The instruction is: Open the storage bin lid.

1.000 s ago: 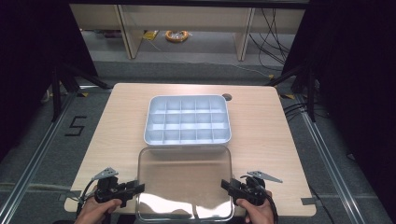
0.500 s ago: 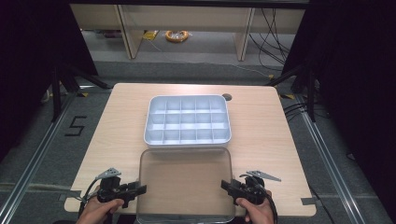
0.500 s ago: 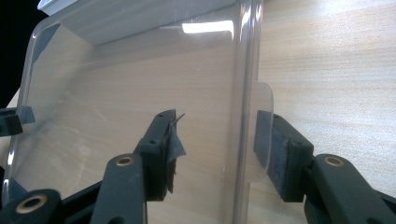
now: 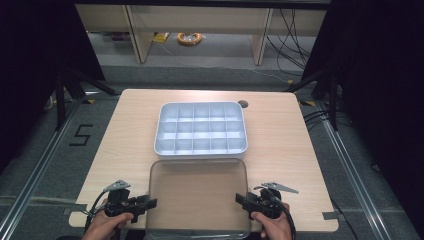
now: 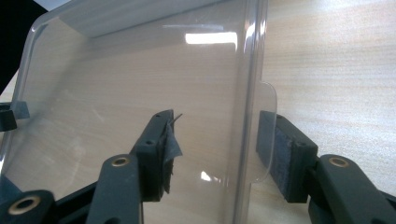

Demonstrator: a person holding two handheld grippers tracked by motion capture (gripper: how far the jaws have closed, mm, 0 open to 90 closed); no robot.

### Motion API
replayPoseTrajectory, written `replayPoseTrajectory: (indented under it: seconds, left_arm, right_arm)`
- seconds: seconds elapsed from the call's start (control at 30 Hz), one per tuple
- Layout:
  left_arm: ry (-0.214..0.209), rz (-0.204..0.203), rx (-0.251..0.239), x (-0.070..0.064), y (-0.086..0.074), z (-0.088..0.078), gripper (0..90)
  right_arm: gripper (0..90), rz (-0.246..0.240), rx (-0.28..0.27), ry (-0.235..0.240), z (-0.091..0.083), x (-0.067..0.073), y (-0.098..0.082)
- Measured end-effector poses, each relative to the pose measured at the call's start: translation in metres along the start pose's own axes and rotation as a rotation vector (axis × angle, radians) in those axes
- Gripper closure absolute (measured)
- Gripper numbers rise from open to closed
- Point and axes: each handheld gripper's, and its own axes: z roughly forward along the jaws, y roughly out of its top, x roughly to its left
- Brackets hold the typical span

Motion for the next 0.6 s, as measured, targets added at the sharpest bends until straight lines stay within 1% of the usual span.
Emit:
replayPoseTrajectory:
  seconds: [0.03, 0.1, 0.13, 0.17, 0.2, 0.27, 0.3, 0.33, 0.4, 0.43, 0.47, 0.5, 0.53, 0.57, 0.6]
  left_arm:
    - [0.003, 0.003, 0.002, -0.0002, -0.0002, 0.0001, 52.3]
    - [0.006, 0.007, 0.015, -0.0003, -0.0002, 0.0001, 51.3]
    - [0.011, 0.006, 0.013, -0.0004, 0.0, 0.0007, 50.7]
    - [0.011, 0.006, 0.013, -0.0004, 0.0, 0.0007, 49.9]
    - [0.015, 0.005, 0.021, 0.0004, 0.0005, 0.0018, 48.4]
    - [0.017, 0.006, 0.024, 0.0005, 0.0004, 0.0017, 48.0]
    - [0.017, 0.01, 0.022, 0.0006, 0.0001, 0.0015, 48.0]
    - [0.019, 0.007, 0.013, 0.0001, 0.0005, 0.0011, 47.6]
    - [0.017, 0.006, 0.011, 0.0004, 0.0012, 0.0008, 46.0]
    - [0.022, 0.005, 0.009, 0.0005, 0.0013, 0.0007, 46.0]
    - [0.028, 0.004, 0.007, 0.0016, 0.0011, 0.0004, 45.5]
    - [0.021, 0.002, -0.011, 0.0017, 0.002, -0.0004, 46.3]
    - [0.028, 0.005, -0.025, 0.0013, 0.0032, -0.0017, 45.2]
    - [0.028, 0.005, -0.025, 0.0013, 0.0032, -0.0017, 44.9]
    - [0.046, 0.012, -0.049, 0.0008, 0.0043, -0.0042, 44.6]
  right_arm:
    - [47.0, 0.003, 0.006, 0.006, -0.0006, -0.0001, 0.0003]
    - [45.7, -0.004, 0.011, -0.009, 0.0009, 0.0006, 0.0005]
    - [45.4, 0.023, 0.014, -0.009, 0.0018, 0.0035, -0.0001]
    - [45.4, 0.033, 0.019, -0.012, 0.0026, 0.0047, -0.0001]
    - [45.1, -0.011, 0.011, -0.011, 0.0031, 0.0017, 0.0007]
    - [44.8, -0.011, 0.014, -0.011, 0.0034, 0.0023, 0.001]
    - [44.2, -0.026, 0.017, -0.019, 0.0047, 0.0025, 0.0015]
    - [43.9, -0.024, 0.01, -0.022, 0.0057, 0.003, 0.0018]
    - [41.0, -0.029, 0.013, -0.04, 0.005, 0.0029, 0.0029]
    - [41.0, -0.029, 0.013, -0.04, 0.005, 0.0029, 0.0029]
    - [39.0, -0.032, 0.005, -0.062, 0.0035, 0.0016, 0.0044]
    - [38.9, -0.036, -0.001, -0.066, 0.0033, 0.0011, 0.0049]
    - [39.9, -0.048, 0.001, -0.091, 0.0023, 0.0006, 0.0062]
    - [39.7, -0.046, -0.023, -0.068, 0.0019, -0.0003, 0.007]
    - [39.6, -0.039, -0.02, -0.075, 0.0004, -0.0005, 0.0082]
